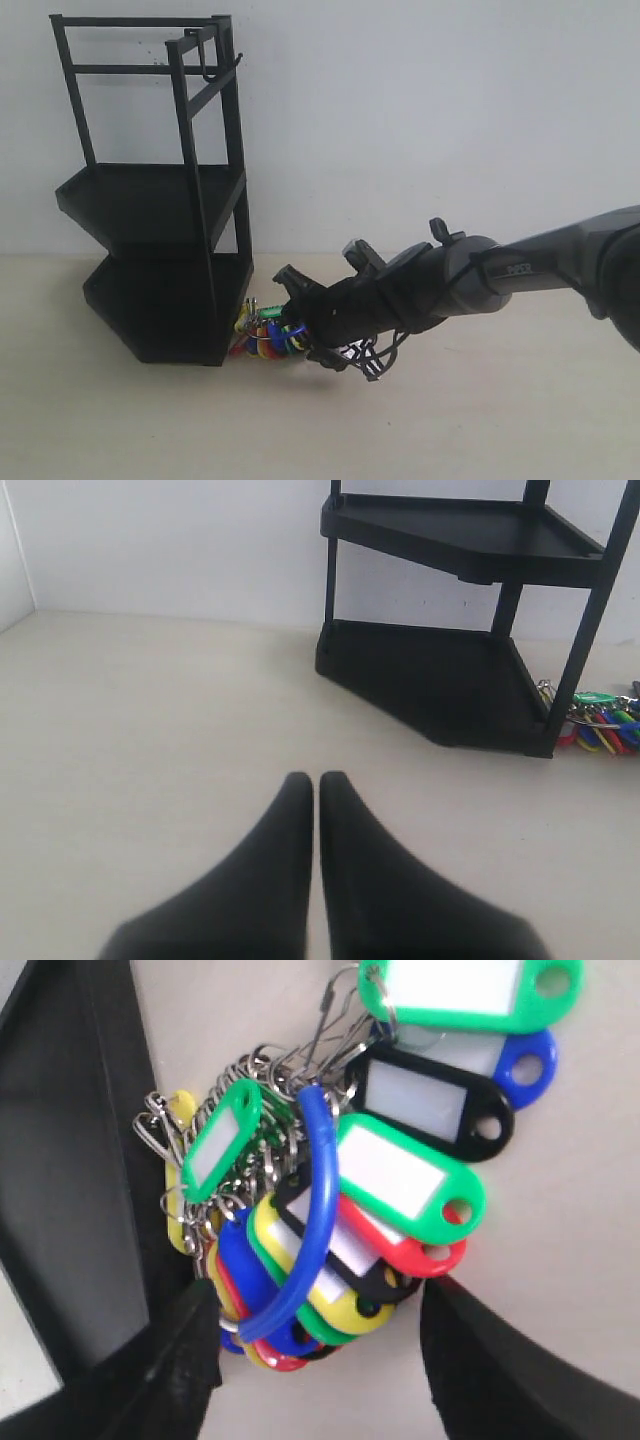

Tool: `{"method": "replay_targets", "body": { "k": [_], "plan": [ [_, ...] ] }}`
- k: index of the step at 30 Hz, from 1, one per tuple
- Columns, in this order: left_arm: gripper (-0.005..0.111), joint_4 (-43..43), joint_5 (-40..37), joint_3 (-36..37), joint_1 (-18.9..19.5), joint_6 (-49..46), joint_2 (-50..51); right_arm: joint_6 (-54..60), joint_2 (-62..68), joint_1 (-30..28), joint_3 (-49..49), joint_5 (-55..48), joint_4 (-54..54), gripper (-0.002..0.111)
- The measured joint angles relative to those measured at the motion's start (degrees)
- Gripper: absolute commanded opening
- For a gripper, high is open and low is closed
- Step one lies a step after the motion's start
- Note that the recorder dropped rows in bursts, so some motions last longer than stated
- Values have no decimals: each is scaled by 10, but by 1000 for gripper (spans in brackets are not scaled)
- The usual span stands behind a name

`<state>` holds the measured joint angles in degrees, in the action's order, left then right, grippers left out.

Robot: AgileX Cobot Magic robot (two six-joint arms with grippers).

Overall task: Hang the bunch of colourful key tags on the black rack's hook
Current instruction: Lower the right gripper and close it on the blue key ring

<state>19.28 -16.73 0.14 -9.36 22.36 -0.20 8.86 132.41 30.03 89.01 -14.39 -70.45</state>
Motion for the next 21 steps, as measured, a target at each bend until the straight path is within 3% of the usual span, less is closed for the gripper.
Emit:
{"method": "replay_targets", "body": {
  "k": [6,21],
  "plan": [
    [4,0,0,0,0,0,0,-4,2,0,0,6,0,52],
    [4,0,0,0,0,0,0,-6,3,4,11,31,-6,52]
  ]
}}
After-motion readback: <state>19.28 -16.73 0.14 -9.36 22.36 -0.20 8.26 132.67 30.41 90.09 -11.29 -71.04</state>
